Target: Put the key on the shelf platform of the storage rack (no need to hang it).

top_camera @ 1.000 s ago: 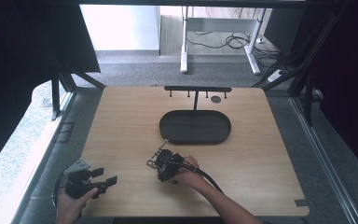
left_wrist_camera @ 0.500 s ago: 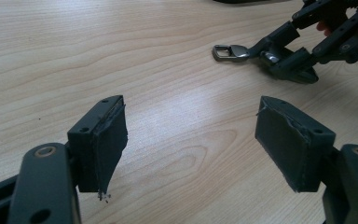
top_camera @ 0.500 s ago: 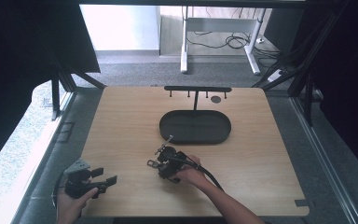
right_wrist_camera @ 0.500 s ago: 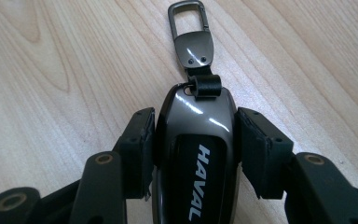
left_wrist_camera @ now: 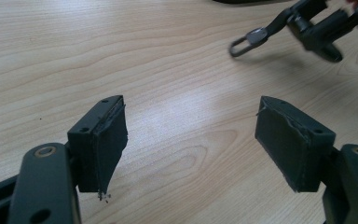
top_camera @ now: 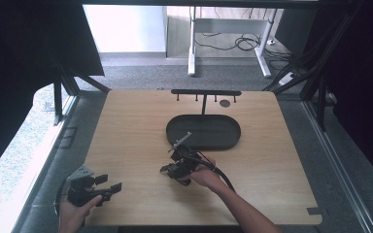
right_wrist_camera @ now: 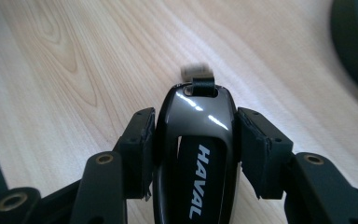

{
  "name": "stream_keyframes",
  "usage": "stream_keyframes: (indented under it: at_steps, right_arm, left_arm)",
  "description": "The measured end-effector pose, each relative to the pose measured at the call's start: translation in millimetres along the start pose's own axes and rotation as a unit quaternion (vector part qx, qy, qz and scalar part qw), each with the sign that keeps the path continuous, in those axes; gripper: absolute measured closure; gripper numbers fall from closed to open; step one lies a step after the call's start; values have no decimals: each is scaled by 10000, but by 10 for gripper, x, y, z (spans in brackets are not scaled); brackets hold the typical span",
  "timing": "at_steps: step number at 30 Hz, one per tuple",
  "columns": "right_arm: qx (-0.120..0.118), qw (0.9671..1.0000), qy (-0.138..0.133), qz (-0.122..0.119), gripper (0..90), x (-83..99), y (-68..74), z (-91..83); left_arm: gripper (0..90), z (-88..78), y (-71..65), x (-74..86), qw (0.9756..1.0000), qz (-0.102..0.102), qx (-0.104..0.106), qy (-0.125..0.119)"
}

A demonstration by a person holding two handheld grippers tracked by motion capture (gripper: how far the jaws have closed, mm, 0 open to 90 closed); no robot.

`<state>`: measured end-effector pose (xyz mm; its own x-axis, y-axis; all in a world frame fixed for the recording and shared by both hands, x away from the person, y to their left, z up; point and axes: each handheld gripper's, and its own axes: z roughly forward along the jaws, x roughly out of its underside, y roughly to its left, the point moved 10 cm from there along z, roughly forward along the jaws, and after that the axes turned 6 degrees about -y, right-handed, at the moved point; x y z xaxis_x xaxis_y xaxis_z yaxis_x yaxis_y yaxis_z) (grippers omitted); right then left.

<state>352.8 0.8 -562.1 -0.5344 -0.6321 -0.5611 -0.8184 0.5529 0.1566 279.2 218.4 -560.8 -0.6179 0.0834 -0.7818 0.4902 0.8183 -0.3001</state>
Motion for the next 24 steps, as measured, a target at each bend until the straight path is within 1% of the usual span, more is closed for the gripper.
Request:
stream_keyframes:
  at_steps: [3,7,8,9,10,16,24]
  right_arm:
    - [20,9999,-130,-5,497,-40,-35,-116]
    - [33,9995,-298,47,497,-87,-76,-253]
    - [31,9992,-393,58,497,-117,-97,-319]
    - [31,9992,-393,58,497,-117,-97,-319]
    - [34,9990,-435,83,497,-132,-105,-350]
    - [96,9981,-603,61,497,-188,-169,-494]
    - [190,9968,-768,73,497,-252,-243,-629]
  left_arm:
    - [252,1,0,2,10000,6,-3,4]
    - [253,7,-6,4,10000,16,-1,14]
    - [253,9,-8,5,10000,14,5,19]
    - [253,9,-9,6,10000,13,5,22]
    - [253,10,-8,6,10000,14,-1,19]
    - [253,10,-6,7,10000,12,-6,19]
    - [253,9,-5,5,10000,11,-9,16]
